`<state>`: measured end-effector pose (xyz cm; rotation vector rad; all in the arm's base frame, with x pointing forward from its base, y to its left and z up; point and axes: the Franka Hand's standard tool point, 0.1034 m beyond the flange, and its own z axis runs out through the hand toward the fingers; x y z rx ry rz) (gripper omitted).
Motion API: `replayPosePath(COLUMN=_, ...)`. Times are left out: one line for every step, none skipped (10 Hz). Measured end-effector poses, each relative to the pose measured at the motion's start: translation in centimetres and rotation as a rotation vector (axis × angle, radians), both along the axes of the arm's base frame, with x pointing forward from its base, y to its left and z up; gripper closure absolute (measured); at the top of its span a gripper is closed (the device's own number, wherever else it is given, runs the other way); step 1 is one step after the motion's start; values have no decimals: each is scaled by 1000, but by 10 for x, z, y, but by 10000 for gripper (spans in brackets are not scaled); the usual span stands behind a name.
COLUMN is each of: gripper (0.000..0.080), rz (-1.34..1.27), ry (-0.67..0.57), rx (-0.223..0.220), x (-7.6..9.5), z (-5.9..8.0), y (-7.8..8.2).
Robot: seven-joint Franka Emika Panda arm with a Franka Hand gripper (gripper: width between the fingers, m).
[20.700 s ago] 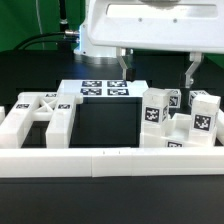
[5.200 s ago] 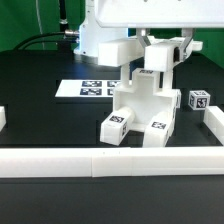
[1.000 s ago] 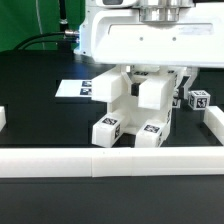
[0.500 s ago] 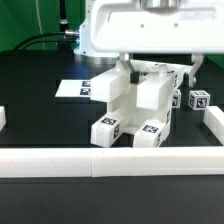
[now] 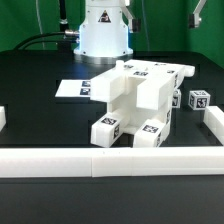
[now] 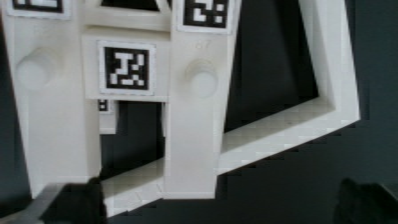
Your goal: Assemble chair
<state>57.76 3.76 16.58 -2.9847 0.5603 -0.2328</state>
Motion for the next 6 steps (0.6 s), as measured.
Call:
replayPosePath(gripper=151, rz=33, ry=-2, rx=-6, x=0, z=0, y=-1)
replayPosePath(gripper=151, rz=147, ry=-9, rx=-27, x=0, z=0, y=-2)
replayPosePath(gripper=151, rz=333, ry=-19, rx=-70, x=-3, z=-2, y=-4)
replayPosePath(gripper=151, rz=529, ry=-36, rx=-110, x=-7, z=-3, y=-7)
replayPosePath(gripper=151, rz=622, ry=-42, rx=-120, x=-9, z=-6, y=-13)
replayPosePath(gripper=151, rz=662, ry=-42, rx=-132, x=-9, z=-6, y=-14)
